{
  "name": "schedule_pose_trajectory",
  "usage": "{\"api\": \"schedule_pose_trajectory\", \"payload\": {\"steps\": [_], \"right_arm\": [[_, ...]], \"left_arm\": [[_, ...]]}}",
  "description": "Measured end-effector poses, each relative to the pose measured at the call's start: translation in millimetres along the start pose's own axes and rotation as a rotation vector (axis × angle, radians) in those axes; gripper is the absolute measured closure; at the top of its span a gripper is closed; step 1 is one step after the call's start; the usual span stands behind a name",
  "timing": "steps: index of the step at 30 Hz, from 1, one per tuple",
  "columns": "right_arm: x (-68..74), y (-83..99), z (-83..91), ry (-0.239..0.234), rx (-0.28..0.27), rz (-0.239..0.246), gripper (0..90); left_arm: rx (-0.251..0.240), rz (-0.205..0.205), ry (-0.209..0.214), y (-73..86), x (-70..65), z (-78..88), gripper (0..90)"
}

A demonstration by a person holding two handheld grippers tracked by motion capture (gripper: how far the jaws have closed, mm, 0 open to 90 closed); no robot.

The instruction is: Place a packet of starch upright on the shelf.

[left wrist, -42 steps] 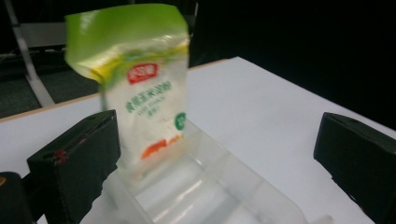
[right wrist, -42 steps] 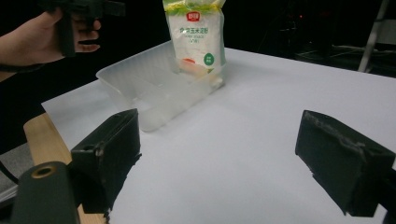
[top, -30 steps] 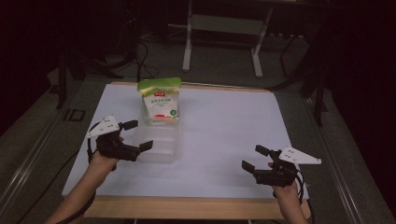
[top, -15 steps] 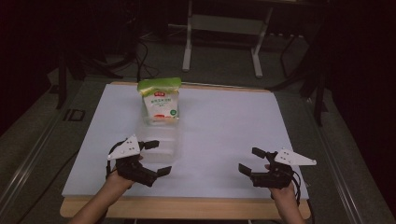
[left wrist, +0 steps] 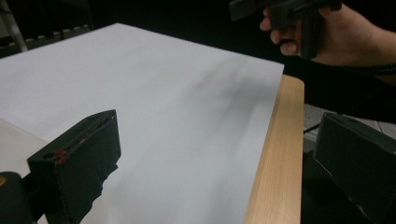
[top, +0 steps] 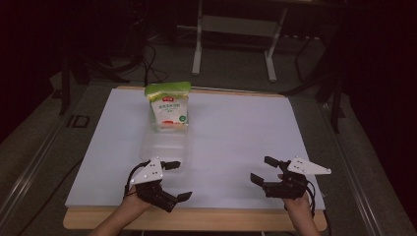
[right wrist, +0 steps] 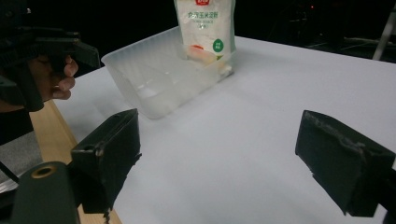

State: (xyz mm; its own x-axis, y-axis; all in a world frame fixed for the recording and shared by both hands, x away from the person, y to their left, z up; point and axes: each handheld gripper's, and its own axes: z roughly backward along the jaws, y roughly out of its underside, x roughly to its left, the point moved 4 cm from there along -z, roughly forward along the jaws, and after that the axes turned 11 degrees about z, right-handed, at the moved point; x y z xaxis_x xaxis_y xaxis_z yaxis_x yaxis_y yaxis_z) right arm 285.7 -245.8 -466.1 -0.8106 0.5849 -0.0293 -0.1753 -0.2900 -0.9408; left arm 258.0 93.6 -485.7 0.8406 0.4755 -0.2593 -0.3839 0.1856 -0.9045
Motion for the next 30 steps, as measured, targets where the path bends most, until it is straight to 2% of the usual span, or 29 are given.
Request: {"api": "schedule_pose_trajectory", "payload": {"steps": [4,5,6,7,14,30], "right_arm": [[0.4,2.4,-2.0,-0.004,0.006,0.001,13.9],[1.1,4.2,-3.4,-0.005,0.014,0.008,13.9],[1.7,5.2,-4.2,-0.005,0.019,0.01,13.9],[2.3,6.0,-5.0,-0.007,0.023,0.013,13.9],[4.4,10.9,-9.7,-0.014,0.038,0.031,13.9],[4.8,18.3,-14.6,-0.023,0.06,0.026,13.9]], "left_arm": [[0.006,-0.011,0.002,4.6,-1.5,-3.9,0.9],[0.006,-0.029,0.002,7.4,-2.6,-5.8,1.0],[0.006,-0.029,0.002,7.4,-2.6,-5.8,0.9],[0.014,-0.059,-0.015,10.7,-3.8,-8.1,0.9],[0.043,-0.092,-0.026,20.5,-8.5,-15.1,0.9],[0.027,-0.071,-0.025,25.1,-3.4,-13.9,0.9]]}}
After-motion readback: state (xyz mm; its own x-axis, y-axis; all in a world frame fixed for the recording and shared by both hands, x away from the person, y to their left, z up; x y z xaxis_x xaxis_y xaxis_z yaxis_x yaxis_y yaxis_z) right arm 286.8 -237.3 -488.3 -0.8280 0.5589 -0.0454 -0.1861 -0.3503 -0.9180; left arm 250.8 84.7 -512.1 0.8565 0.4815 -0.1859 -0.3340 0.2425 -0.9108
